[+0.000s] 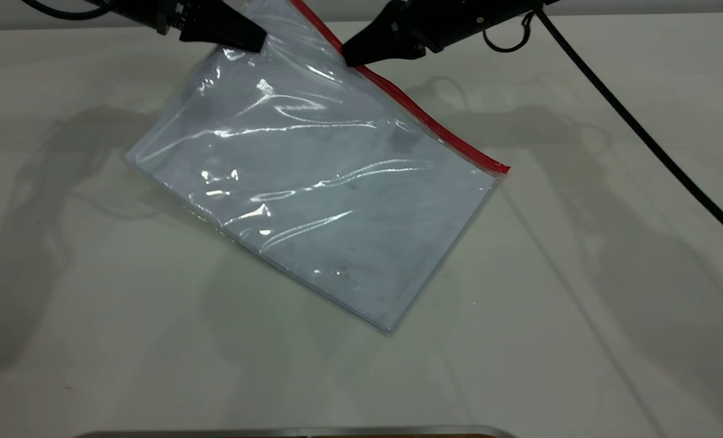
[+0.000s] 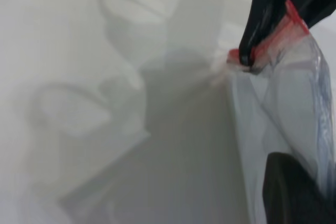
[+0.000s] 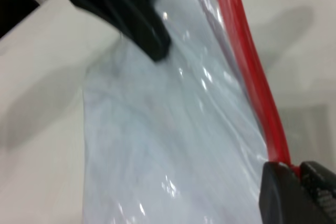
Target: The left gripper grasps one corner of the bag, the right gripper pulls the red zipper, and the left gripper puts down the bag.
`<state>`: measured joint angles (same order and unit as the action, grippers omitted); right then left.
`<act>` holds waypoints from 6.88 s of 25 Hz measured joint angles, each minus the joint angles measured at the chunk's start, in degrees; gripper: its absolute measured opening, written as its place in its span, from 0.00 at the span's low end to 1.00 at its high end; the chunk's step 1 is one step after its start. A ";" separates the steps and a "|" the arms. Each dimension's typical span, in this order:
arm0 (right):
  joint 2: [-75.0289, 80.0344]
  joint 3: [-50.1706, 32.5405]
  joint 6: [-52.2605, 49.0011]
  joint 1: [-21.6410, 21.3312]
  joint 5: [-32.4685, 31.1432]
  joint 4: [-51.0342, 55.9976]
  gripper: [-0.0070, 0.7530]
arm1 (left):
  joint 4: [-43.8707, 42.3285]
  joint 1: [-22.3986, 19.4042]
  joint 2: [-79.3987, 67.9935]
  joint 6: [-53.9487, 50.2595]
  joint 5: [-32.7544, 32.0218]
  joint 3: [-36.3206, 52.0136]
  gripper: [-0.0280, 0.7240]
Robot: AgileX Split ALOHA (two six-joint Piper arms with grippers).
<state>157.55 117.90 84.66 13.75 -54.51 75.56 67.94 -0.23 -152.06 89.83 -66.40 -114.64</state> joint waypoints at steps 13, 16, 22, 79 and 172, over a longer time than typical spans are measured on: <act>0.05 0.11 -8.47 -4.01 0.47 -24.79 0.07 | 2.90 -3.01 -0.04 0.99 -0.10 0.00 0.11; 0.05 0.11 -11.96 -4.40 -1.49 -30.48 0.07 | 2.90 -3.02 -0.04 1.10 -0.10 0.00 0.11; 0.05 0.11 -16.55 -4.68 -5.59 -40.57 0.07 | 2.90 -3.07 -0.04 1.37 -0.21 0.00 0.11; -25.80 50.35 -66.14 -3.11 -16.22 -19.80 0.47 | -11.22 -4.87 42.43 -57.12 -0.53 -15.44 0.63; -154.78 -90.29 -83.48 -12.19 -9.38 -71.46 0.47 | -58.83 -4.82 146.34 -77.36 1.19 86.48 0.63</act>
<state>2.77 27.60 1.19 1.56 -63.89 4.10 9.11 -5.04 -5.72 12.47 -65.21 -28.16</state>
